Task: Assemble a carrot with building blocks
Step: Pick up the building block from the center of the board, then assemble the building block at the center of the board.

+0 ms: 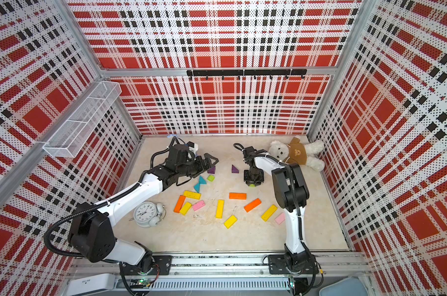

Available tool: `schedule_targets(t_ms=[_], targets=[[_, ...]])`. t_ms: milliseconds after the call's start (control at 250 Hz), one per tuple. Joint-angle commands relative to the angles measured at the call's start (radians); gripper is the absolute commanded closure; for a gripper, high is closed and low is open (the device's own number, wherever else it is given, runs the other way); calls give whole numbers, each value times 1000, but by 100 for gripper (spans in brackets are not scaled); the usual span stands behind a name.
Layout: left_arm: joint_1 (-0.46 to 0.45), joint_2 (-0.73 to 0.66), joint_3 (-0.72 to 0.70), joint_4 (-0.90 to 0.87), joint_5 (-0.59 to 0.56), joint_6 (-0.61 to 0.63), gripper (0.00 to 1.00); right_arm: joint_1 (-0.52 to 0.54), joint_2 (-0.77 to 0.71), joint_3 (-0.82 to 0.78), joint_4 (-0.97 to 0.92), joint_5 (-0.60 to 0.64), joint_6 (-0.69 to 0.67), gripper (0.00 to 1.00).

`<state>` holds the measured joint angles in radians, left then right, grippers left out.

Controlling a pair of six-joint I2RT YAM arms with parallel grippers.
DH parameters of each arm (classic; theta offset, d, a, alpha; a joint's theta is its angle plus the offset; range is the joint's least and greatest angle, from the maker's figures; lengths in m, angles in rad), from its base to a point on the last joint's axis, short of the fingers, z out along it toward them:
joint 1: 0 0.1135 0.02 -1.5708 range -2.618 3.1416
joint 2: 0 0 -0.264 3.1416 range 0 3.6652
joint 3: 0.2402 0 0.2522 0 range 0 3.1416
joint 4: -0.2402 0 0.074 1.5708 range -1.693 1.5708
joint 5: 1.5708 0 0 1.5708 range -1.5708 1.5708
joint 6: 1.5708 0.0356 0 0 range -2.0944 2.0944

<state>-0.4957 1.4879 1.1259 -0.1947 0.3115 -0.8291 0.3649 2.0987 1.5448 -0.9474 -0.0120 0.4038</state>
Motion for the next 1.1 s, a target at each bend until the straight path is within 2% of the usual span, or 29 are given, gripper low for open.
schedule_targets(t_ms=[0,432,804,1096], targets=[[8,1,-4,13,1,5,3,2,-29,20,23,12,0,64],[21,5,-3,14,1,4,3,3,-4,124,-13,19,-31,65],[43,6,-6,15,4,2,3,2,173,402,-65,4,-66,65],[49,11,-5,17,6,0,3,3,252,477,-80,-31,-82,64]])
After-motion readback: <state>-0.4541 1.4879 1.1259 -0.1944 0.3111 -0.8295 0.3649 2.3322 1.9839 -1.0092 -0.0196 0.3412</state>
